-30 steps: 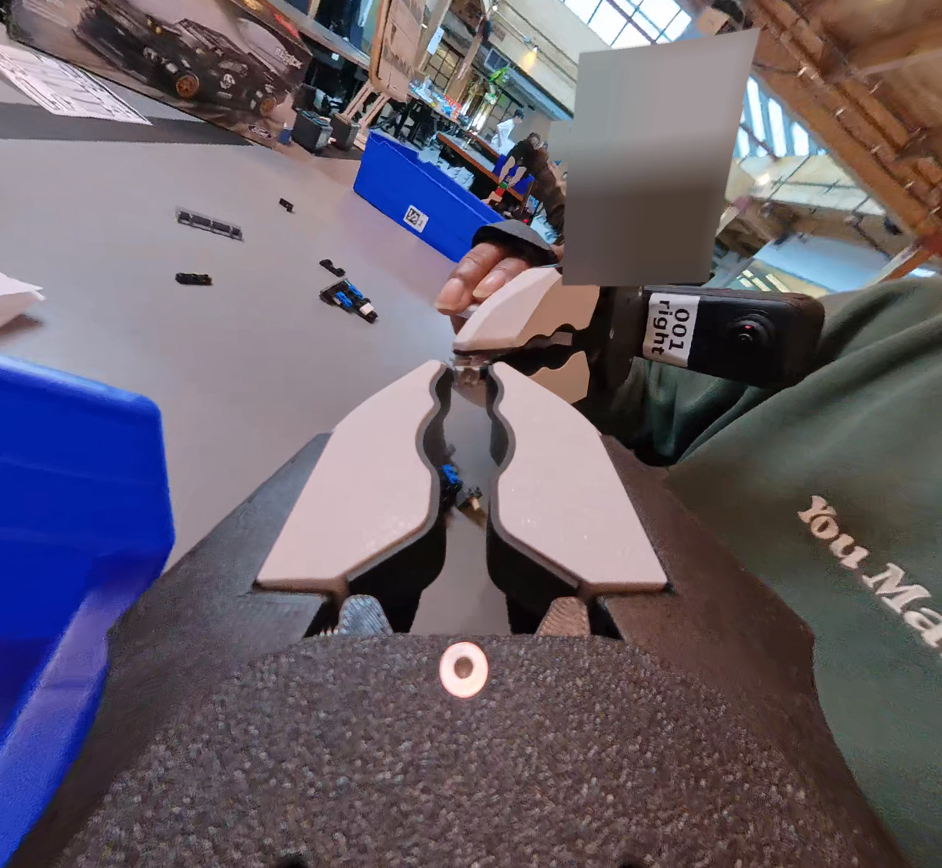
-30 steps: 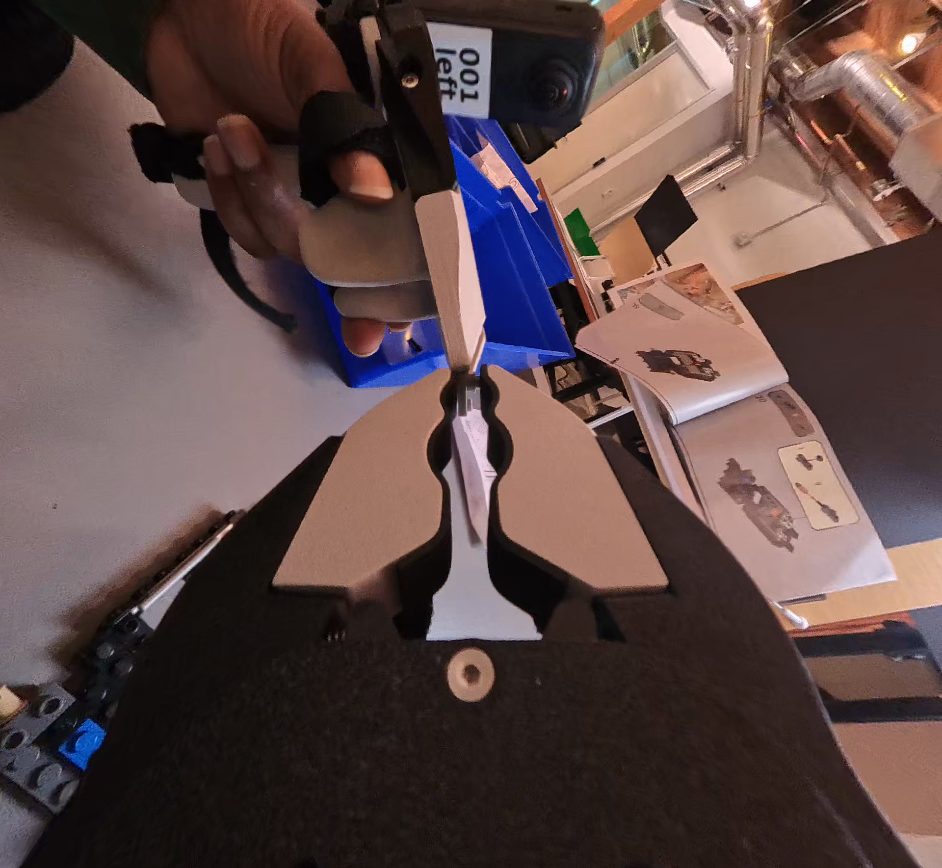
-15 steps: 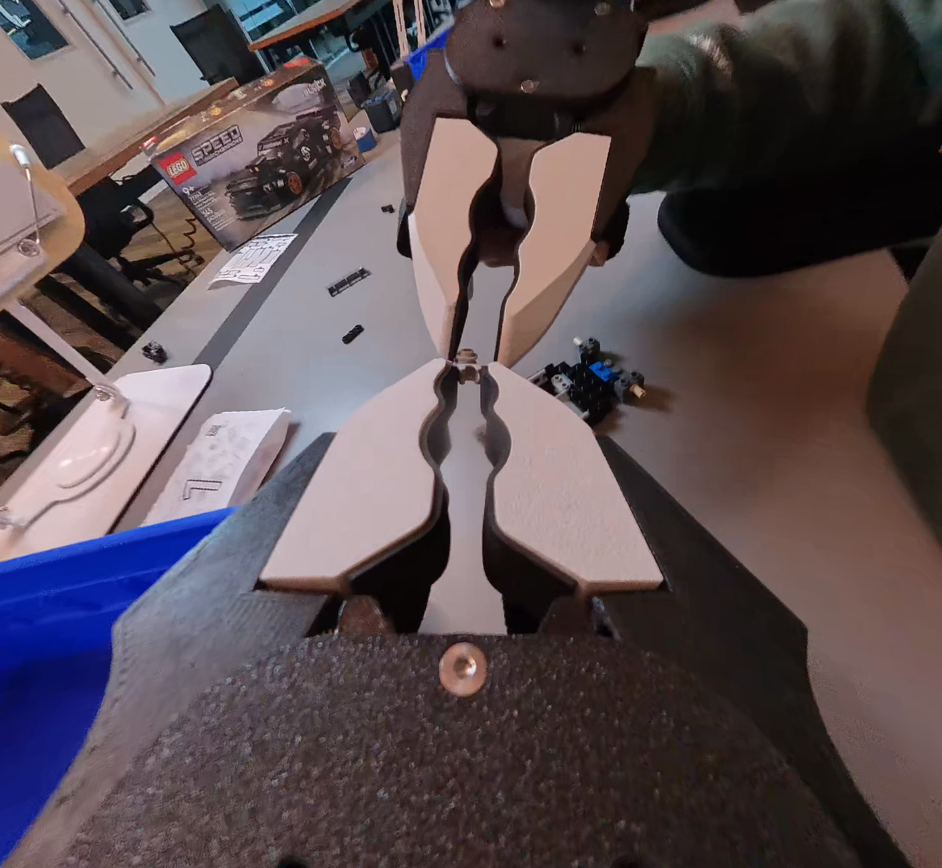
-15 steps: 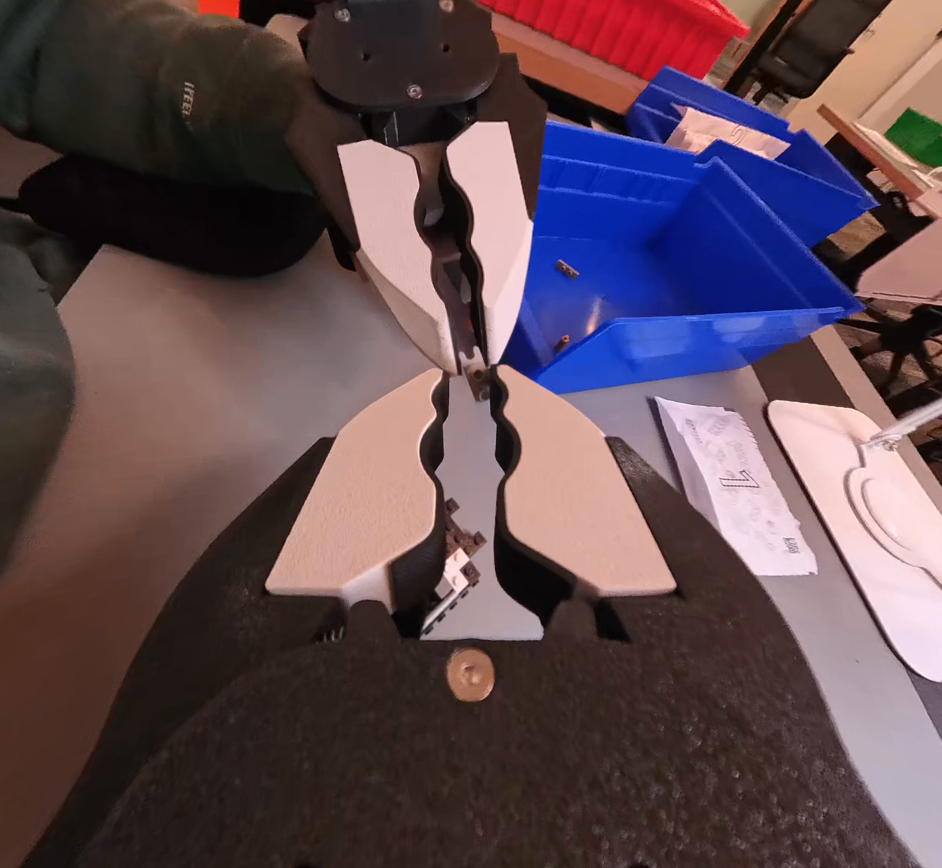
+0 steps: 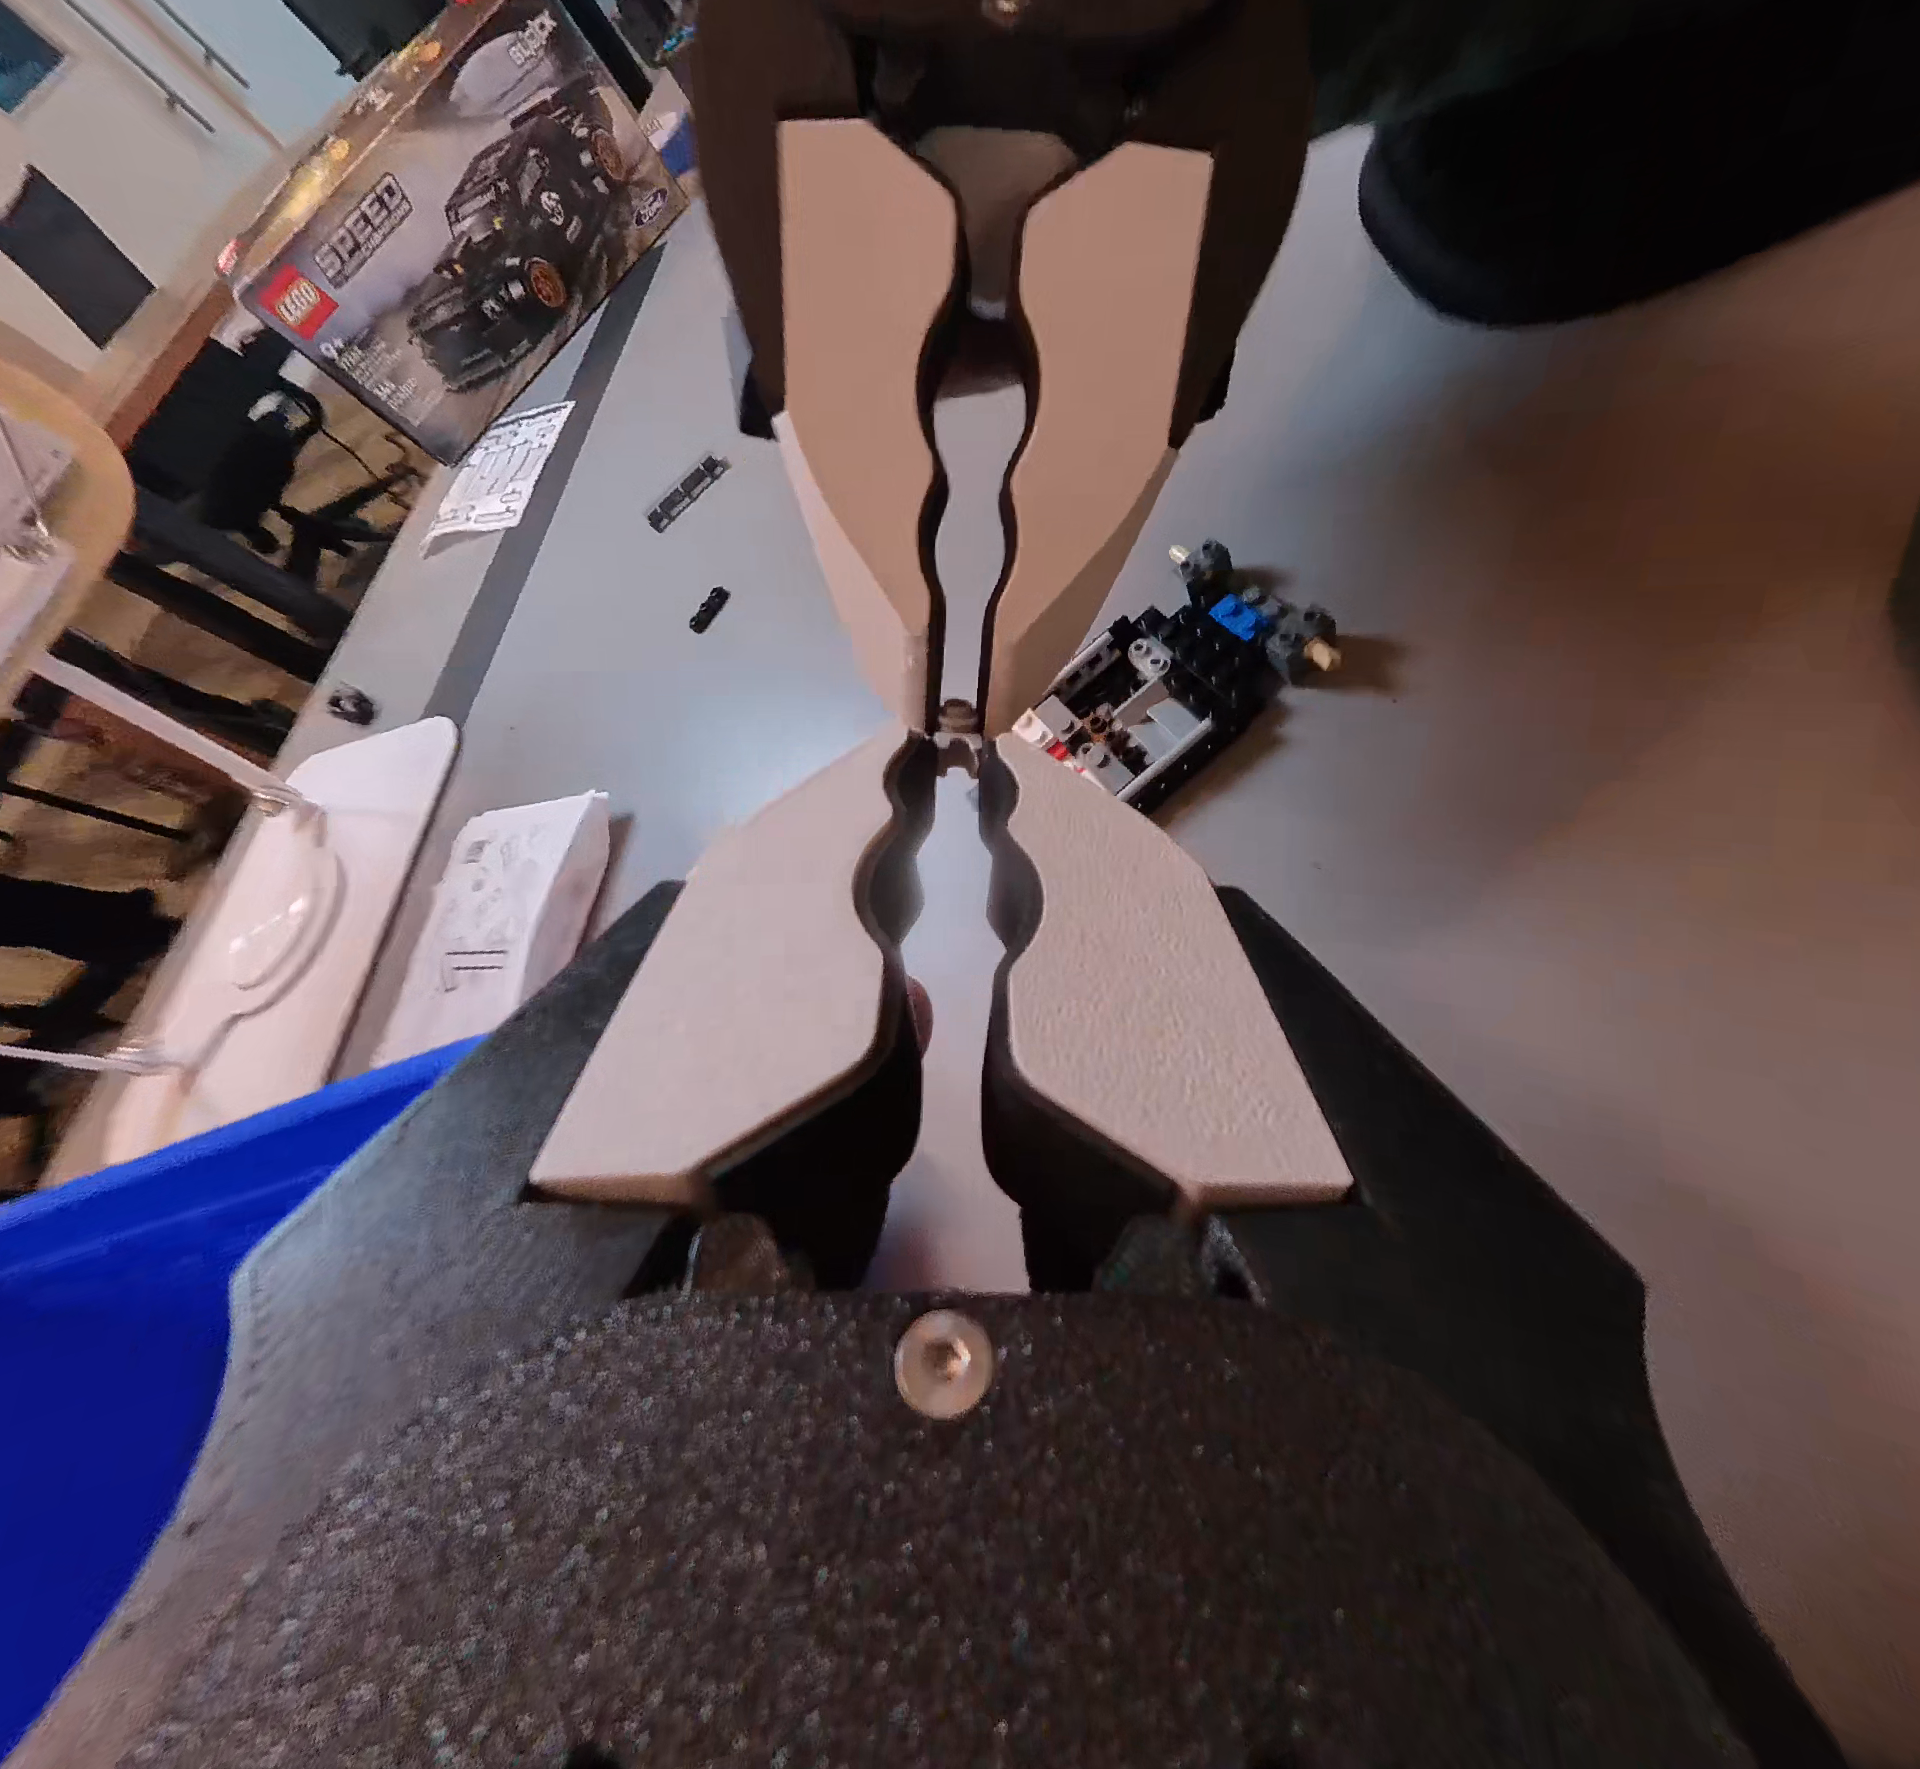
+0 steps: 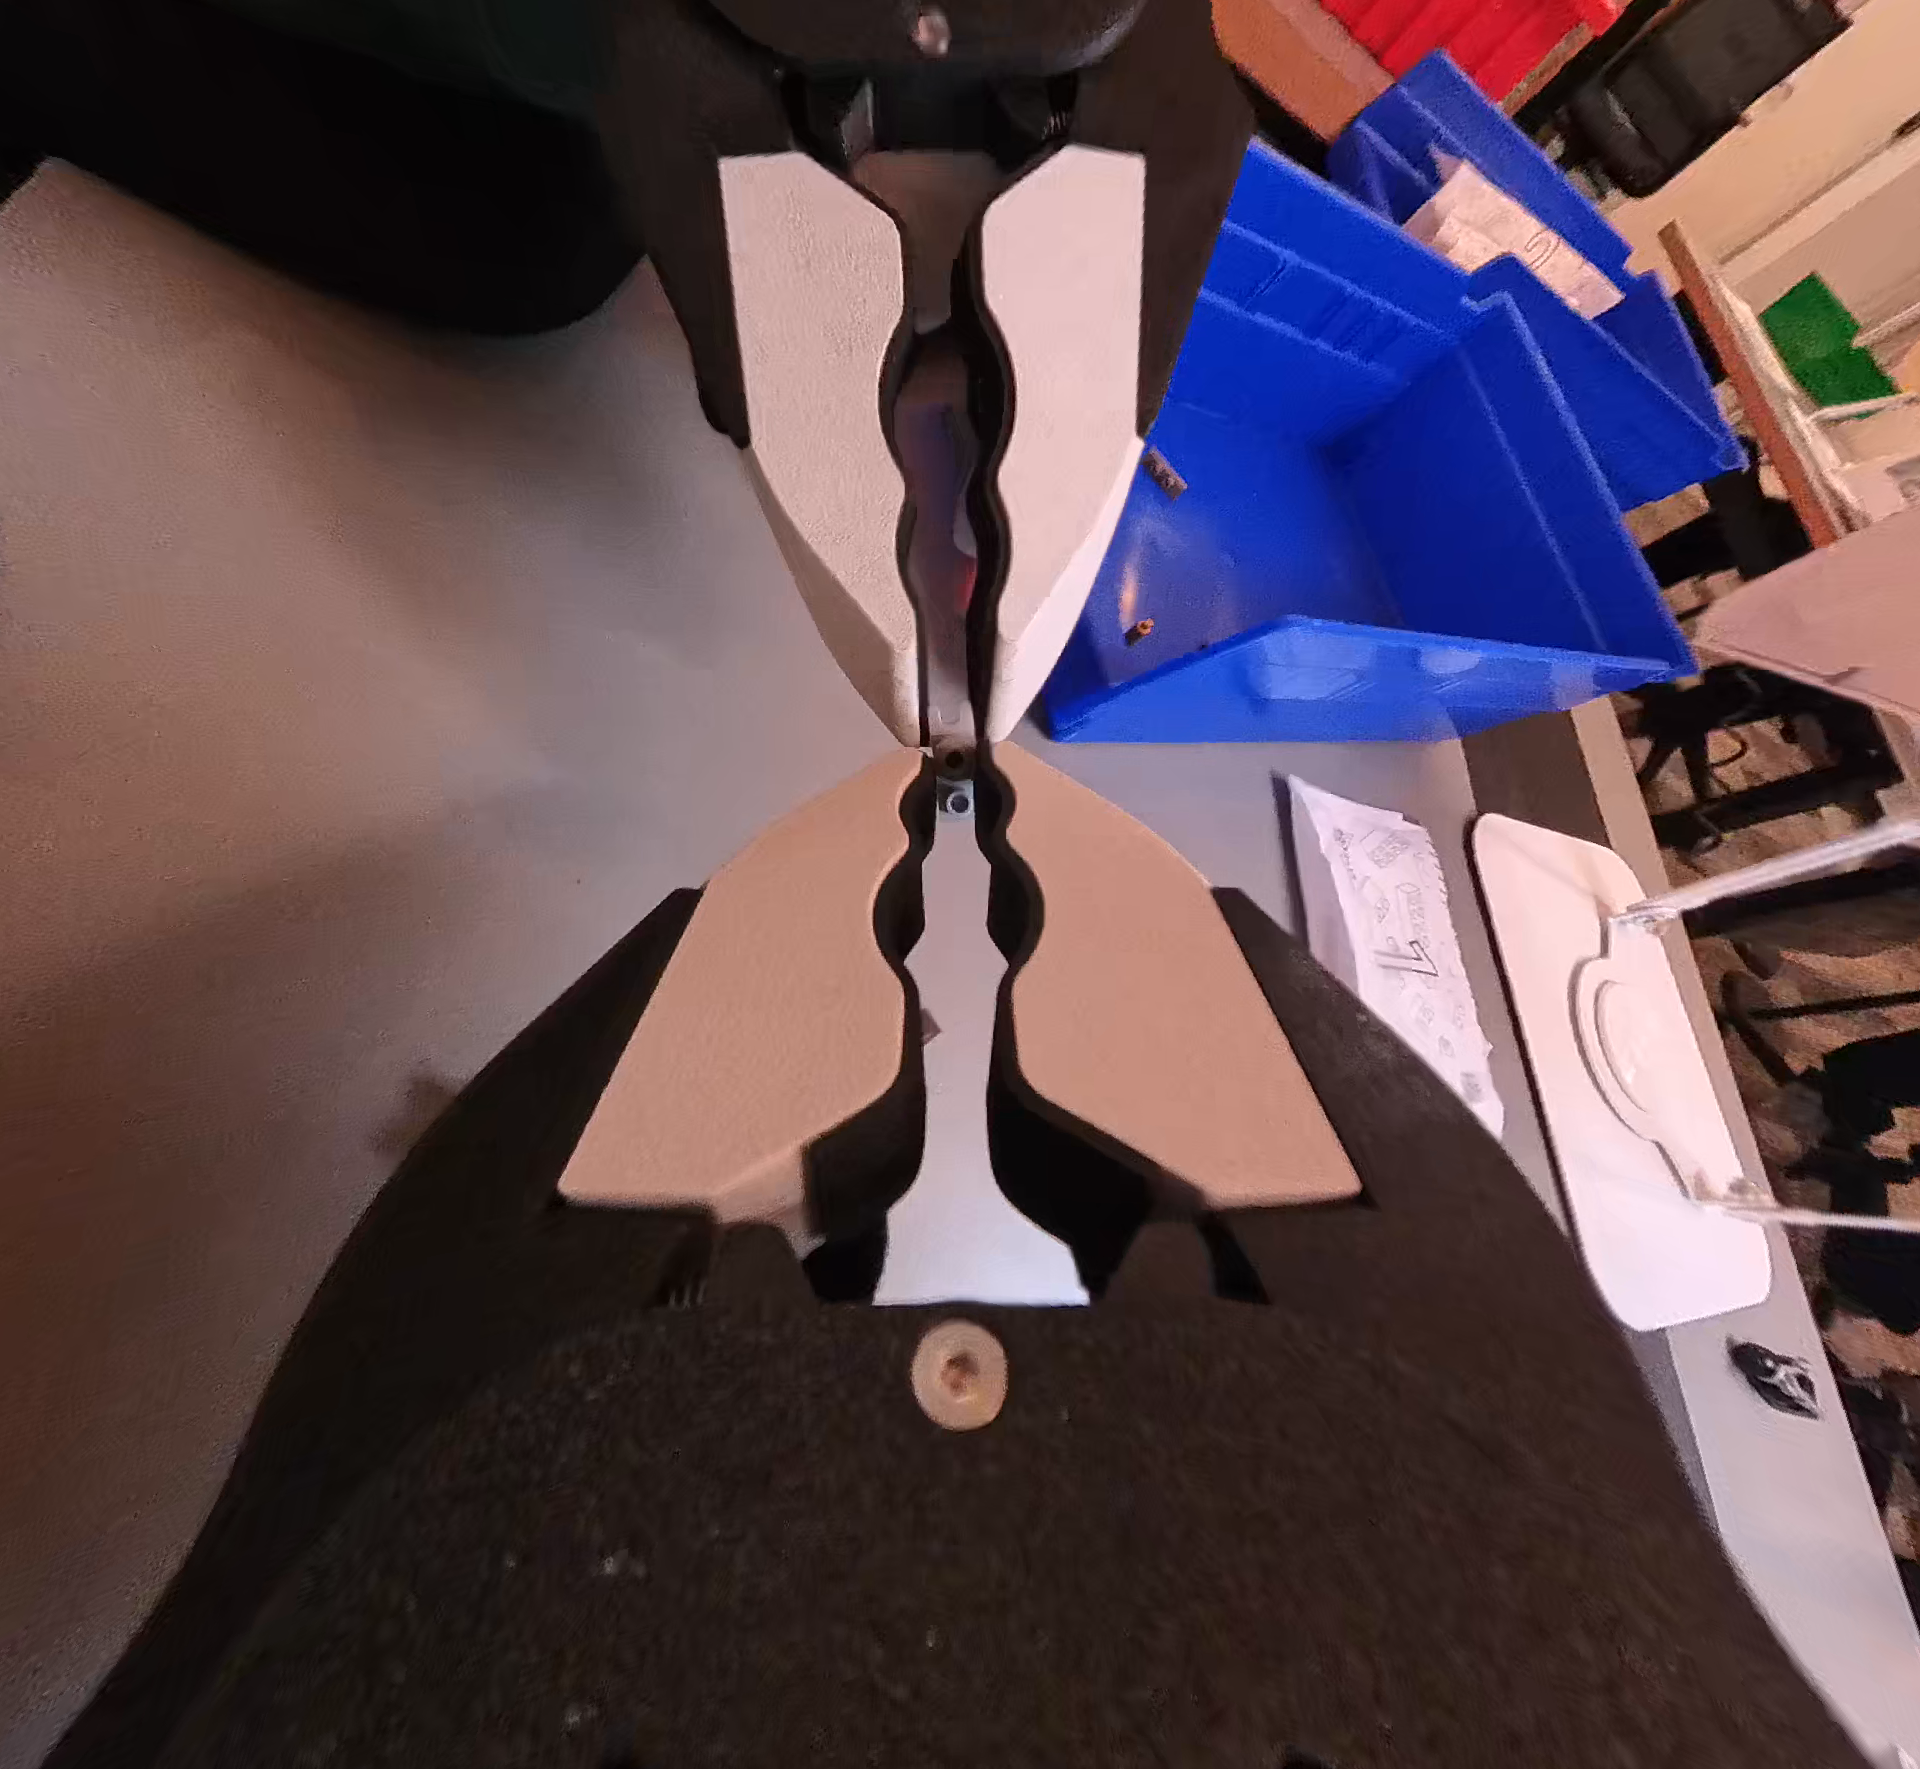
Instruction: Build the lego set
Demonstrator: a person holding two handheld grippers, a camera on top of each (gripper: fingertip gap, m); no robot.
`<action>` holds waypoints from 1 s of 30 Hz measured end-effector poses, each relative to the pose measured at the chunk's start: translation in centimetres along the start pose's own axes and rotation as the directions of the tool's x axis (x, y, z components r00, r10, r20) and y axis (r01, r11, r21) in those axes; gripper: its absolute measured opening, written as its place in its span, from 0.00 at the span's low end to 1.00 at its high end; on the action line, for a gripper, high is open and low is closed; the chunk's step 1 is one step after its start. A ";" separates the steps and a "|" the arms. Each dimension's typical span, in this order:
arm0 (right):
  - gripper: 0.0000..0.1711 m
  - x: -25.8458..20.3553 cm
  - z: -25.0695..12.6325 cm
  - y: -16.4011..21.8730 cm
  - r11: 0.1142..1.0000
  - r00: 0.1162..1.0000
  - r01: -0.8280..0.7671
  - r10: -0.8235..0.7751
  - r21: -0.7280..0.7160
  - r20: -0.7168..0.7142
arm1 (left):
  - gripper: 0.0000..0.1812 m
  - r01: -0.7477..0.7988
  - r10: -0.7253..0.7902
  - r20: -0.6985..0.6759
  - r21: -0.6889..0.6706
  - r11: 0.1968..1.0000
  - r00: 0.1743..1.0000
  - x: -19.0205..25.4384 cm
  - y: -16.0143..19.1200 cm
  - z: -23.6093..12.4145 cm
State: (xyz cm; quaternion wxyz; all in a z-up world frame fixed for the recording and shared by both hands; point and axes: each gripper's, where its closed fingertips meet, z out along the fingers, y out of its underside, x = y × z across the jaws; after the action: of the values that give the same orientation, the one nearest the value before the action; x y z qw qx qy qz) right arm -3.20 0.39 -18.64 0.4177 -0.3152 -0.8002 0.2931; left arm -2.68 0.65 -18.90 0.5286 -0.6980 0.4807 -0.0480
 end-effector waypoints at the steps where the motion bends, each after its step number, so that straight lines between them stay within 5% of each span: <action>1: 0.04 0.2 -0.1 -0.1 1.000 1.000 0.003 -0.003 0.016 -0.010 | 0.05 0.055 -0.055 -0.016 0.024 0.998 0.998 -0.2 -0.1 0.0; 3: 0.03 0.6 -0.8 -1.0 0.997 0.999 0.031 -0.028 0.077 -0.042 | 0.05 0.131 -0.131 -0.034 0.013 0.991 0.991 -0.6 0.5 0.1; 5: 0.03 1.9 -3.3 -3.7 0.976 0.997 0.001 0.015 0.216 -0.074 | 0.05 0.147 -0.147 0.007 -0.155 0.977 0.989 -1.4 4.7 0.3; 7: 0.03 2.9 -4.6 -3.4 0.982 0.989 0.055 -0.028 0.179 -0.148 | 0.05 0.184 -0.184 0.008 -0.068 0.981 0.983 -1.8 3.3 -0.2; 10: 0.03 3.2 -4.1 -1.3 0.985 0.990 -0.080 0.096 0.155 -0.102 | 0.05 0.134 -0.133 0.079 -0.015 0.991 0.988 -3.4 1.2 -0.4; 12: 0.04 3.4 -3.7 0.0 0.980 0.984 -0.153 0.163 0.129 -0.074 | 0.05 0.139 -0.131 0.215 -0.020 0.990 0.968 -5.9 1.5 -1.6; 16: 0.04 3.9 -3.2 1.3 0.970 0.973 -0.211 0.220 0.121 -0.067 | 0.05 0.404 -0.326 0.468 -0.076 0.911 0.822 -10.9 5.8 -5.4; 21: 0.04 3.5 -2.4 1.9 0.971 0.973 -0.219 0.225 0.095 -0.059 | 0.21 0.574 -0.471 0.384 -0.222 0.788 0.794 -8.5 10.2 -3.8; 26: 0.04 3.7 -2.0 2.1 0.966 0.967 -0.239 0.246 0.097 -0.070 | 0.29 0.478 -0.418 0.299 -0.163 0.863 0.858 -7.9 8.1 -2.9; 30: 0.04 3.6 -1.7 1.0 0.939 0.952 -0.292 0.304 0.182 -0.038 | 0.17 0.279 -0.277 0.187 0.014 0.960 0.943 -6.5 3.3 -2.9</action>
State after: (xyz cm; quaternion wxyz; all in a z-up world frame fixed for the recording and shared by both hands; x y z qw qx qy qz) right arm -3.12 4.03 -16.81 0.4206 -0.4044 -0.7004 0.4111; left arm -9.88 3.36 -17.35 0.5548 -0.7636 0.3260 -0.0535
